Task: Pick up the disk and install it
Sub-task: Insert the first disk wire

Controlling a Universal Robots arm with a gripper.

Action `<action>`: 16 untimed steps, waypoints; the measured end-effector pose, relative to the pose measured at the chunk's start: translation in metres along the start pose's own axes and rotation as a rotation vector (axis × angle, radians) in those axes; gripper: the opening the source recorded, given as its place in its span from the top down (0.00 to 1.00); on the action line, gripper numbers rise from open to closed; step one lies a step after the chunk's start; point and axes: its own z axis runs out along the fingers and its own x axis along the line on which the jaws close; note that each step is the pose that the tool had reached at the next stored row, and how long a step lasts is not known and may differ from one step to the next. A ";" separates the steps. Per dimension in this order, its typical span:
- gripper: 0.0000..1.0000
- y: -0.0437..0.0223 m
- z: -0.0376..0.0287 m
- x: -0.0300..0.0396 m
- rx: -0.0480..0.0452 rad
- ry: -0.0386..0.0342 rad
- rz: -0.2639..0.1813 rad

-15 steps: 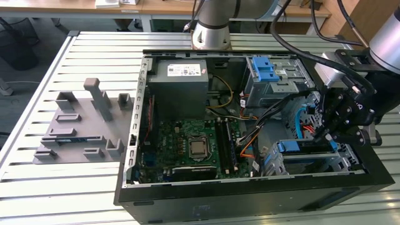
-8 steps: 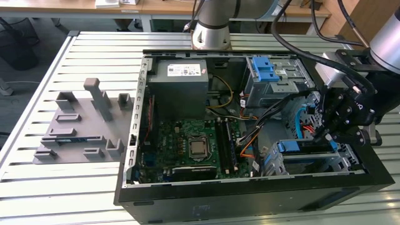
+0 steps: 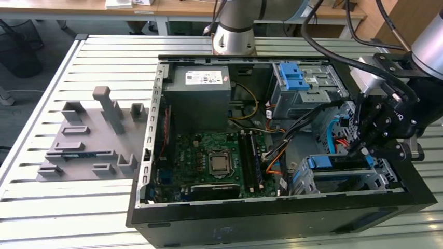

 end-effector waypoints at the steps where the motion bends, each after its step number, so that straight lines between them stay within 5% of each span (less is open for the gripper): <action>1: 0.84 0.0000 0.0002 0.0000 0.0000 0.0001 0.000; 16: 0.84 -0.0003 0.0050 0.0000 0.0000 -0.0002 0.003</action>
